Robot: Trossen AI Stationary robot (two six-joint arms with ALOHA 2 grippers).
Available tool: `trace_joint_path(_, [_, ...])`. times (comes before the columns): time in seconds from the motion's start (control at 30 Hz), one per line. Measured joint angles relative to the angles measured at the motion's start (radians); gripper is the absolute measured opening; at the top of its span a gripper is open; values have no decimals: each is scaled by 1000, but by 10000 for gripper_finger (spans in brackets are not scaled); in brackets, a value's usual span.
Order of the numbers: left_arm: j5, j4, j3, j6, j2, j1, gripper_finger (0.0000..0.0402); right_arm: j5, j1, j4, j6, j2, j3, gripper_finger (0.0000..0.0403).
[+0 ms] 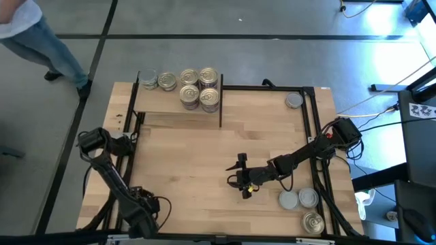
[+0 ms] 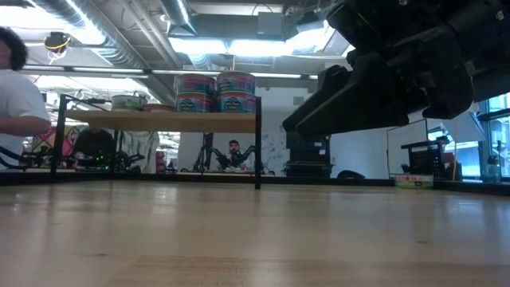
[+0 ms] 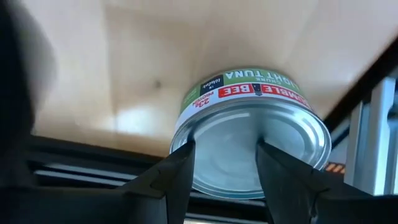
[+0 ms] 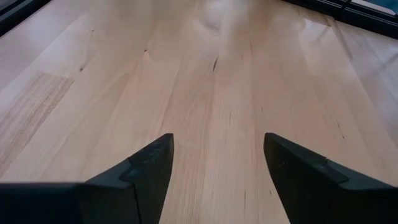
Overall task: Stack canned seafood by type on shelf
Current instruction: Put the green tuna can on the shelf
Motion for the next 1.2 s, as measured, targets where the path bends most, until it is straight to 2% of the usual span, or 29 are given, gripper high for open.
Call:
trace_joint_path(0.33, [-69, -19, -1, 107, 0, 117, 170, 0, 0, 1, 0, 0, 0, 248])
trace_joint_path(0.8, [-275, -41, 1, 413, -2, 315, 170, 0, 0, 1, 0, 0, 0, 248])
trace_joint_path(1.2, [-409, -17, 1, 644, -4, 479, 170, 0, 0, -9, 0, 0, 0, 248])
